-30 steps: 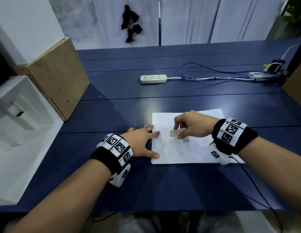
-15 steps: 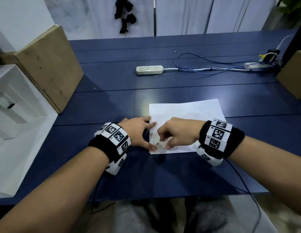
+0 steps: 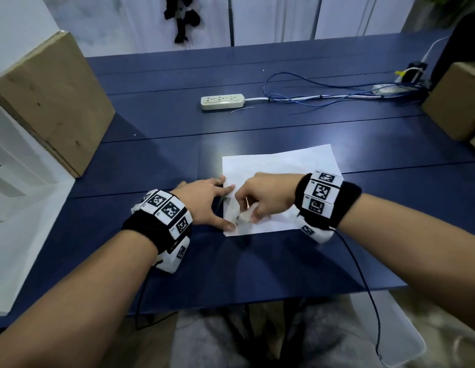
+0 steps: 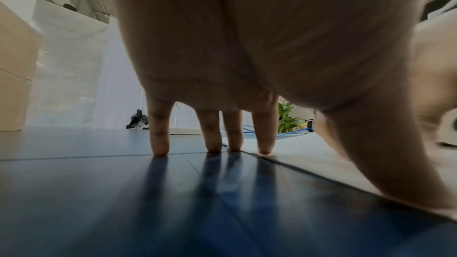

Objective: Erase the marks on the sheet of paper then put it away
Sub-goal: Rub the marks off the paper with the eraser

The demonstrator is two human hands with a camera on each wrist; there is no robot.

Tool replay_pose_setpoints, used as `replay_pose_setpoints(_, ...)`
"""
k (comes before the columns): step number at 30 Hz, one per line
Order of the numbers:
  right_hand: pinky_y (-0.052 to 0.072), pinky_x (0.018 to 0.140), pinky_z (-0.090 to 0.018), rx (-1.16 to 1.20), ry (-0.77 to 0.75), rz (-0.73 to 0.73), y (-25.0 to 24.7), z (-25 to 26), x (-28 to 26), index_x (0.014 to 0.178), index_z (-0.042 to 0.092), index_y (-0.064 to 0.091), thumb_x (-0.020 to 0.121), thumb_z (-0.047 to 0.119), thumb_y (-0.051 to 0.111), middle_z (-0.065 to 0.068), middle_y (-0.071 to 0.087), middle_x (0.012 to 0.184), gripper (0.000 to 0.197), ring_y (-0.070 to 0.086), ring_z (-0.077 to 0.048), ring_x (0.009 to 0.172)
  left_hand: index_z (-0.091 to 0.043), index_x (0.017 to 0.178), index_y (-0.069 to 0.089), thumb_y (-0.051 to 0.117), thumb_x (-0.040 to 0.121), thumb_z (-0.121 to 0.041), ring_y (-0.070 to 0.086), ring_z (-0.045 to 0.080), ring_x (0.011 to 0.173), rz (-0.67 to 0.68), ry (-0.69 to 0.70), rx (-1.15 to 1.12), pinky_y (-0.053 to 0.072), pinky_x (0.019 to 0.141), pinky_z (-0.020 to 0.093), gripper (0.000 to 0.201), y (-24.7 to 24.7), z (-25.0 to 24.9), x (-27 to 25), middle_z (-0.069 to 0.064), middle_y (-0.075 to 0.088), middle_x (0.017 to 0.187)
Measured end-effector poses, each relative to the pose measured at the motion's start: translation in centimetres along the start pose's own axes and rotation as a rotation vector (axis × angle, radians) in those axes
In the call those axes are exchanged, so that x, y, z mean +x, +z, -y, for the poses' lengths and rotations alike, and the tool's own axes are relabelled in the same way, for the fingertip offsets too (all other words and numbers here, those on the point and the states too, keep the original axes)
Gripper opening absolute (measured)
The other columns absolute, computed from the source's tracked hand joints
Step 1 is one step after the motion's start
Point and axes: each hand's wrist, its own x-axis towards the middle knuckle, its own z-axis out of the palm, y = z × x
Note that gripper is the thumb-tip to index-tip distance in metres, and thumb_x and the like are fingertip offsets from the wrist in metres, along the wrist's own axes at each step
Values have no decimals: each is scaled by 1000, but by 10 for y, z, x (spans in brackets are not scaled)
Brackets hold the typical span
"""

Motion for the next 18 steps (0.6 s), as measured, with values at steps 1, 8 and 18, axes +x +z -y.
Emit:
replay_pose_setpoints(1,43,73,-27,-8,37,-51,-5,-4,6,98,24,65,78,29,74,8,61,84,23,56,-17,84,-42,154,16,59,61,-86,17,14,148,3,0,-3,28,110,59,111,-1,0,0,-14,5,163)
replay_pose_setpoints(8,41,71,-26,33,3,-53,0,-13,-2,95,23,63,79,28,73,16,52,75,20,53,-16,81,-41,154,17,62,63,-84,17,13,148,1,-5,-20,25,111,57,110,-2,-2,-2,-12,6,163)
replay_pose_setpoints(18,46,73,-31,22,94,-179,-14,-18,11,96,21,63,80,35,67,3,62,86,22,58,-22,90,-43,154,12,60,62,-86,13,12,149,6,0,-20,25,112,56,112,0,0,0,-14,2,163)
